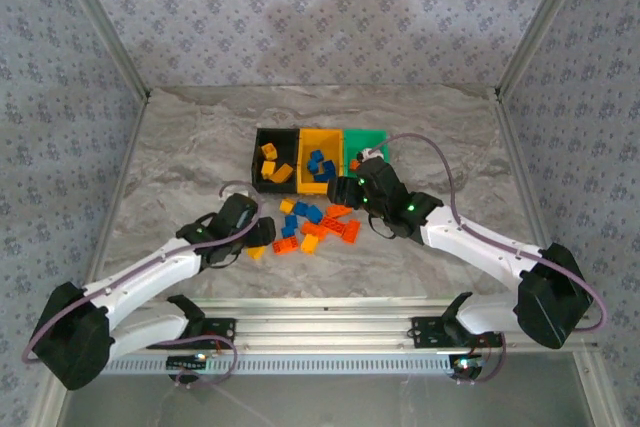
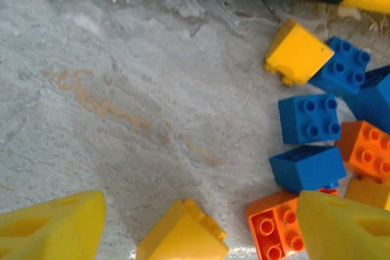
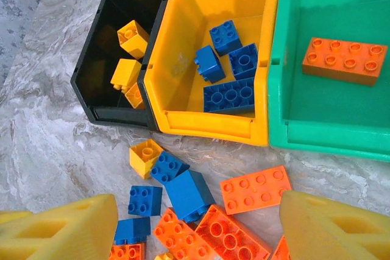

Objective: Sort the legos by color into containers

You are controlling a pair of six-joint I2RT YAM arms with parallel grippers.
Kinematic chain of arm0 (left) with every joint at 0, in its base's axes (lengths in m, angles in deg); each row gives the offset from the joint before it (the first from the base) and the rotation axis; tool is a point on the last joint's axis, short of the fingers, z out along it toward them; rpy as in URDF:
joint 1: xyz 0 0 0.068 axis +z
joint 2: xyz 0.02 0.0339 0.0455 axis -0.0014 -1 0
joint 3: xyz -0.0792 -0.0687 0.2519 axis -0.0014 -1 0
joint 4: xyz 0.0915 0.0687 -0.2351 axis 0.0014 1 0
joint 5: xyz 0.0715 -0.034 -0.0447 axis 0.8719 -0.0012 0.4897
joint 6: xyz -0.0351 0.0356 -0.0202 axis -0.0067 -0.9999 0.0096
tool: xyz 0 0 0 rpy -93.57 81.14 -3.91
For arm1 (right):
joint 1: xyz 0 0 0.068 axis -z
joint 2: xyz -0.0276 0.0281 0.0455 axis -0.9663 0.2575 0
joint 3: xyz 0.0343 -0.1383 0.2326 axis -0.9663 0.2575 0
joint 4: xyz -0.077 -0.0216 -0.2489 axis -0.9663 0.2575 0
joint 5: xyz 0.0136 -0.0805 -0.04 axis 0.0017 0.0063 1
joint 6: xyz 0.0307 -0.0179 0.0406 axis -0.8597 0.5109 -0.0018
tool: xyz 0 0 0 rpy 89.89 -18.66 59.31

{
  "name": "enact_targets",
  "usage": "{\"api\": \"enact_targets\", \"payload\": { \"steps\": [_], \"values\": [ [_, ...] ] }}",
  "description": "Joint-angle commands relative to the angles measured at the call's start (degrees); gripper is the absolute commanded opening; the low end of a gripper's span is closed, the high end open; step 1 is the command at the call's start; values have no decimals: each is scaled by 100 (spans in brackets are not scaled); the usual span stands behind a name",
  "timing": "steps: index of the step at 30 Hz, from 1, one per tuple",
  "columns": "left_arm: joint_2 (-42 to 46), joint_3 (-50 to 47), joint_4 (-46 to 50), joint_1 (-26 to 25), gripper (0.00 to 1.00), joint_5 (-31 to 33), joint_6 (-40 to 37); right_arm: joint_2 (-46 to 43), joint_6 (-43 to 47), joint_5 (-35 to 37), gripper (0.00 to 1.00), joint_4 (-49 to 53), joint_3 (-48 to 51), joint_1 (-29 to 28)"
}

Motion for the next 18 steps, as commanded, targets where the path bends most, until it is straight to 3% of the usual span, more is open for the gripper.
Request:
{"api": "enact_targets", "payload": {
  "steps": [1, 7, 18],
  "values": [
    [-464, 33, 234, 123, 85, -132, -44, -175, -70, -7, 73, -36, 103, 15],
    [-951, -138, 77, 167, 84, -326, 164, -327, -64, 63, 73, 94, 147, 24],
    [-1093, -454, -89, 104, 58, -590, 394, -369, -104, 63, 73, 56, 183, 78]
  ]
}}
